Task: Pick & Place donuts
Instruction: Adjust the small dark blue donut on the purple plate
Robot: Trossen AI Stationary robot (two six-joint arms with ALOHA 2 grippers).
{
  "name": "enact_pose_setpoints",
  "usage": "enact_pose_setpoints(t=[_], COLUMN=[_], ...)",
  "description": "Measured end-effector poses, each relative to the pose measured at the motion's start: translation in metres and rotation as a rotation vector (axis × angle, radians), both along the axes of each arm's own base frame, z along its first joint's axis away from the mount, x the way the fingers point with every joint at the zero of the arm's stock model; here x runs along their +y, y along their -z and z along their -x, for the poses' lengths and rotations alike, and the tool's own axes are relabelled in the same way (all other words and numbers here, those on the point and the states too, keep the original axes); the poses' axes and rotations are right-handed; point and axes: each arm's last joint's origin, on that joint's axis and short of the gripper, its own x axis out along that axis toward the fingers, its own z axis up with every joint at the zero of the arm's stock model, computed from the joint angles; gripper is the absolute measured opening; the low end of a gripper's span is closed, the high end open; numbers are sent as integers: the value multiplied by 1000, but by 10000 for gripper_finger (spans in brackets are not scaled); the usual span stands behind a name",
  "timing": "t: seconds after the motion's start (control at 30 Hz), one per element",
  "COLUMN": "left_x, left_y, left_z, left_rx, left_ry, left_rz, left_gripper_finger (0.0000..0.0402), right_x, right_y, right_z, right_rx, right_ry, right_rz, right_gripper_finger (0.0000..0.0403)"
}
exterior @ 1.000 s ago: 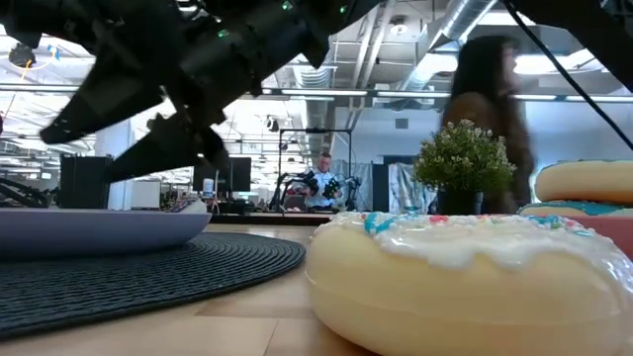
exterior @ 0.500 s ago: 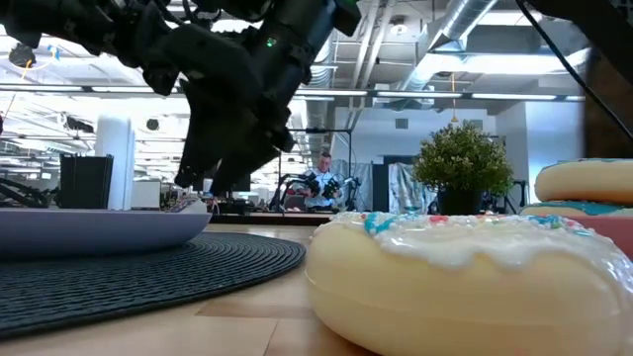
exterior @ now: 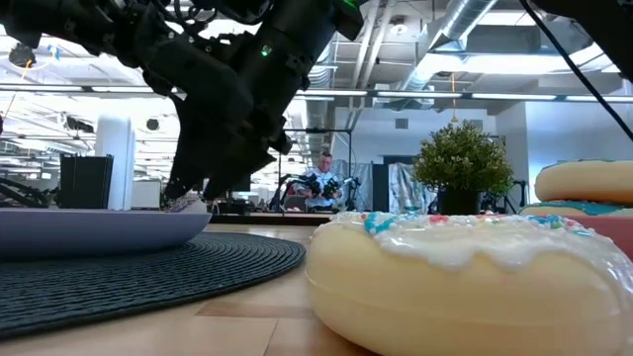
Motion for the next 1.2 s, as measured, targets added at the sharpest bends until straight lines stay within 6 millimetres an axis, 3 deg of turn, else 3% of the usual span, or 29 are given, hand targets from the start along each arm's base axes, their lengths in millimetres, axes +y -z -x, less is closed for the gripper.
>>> enact_pose_setpoints(t=[0.33, 0.8, 1.2], left_x=[0, 0, 0], left_y=[0, 0, 0], left_z=[0, 0, 0], left_rx=[-2, -2, -2], left_ry=[0, -1, -1], left_rz=[0, 0, 0], left_gripper_finger=[4, 4, 4], right_x=[2, 2, 0], right_y=[23, 22, 19], right_z=[-2, -3, -8], right_rx=[39, 29, -30], right_ry=[7, 20, 80], right_rz=[11, 31, 7], right_gripper_finger=[255, 152, 123])
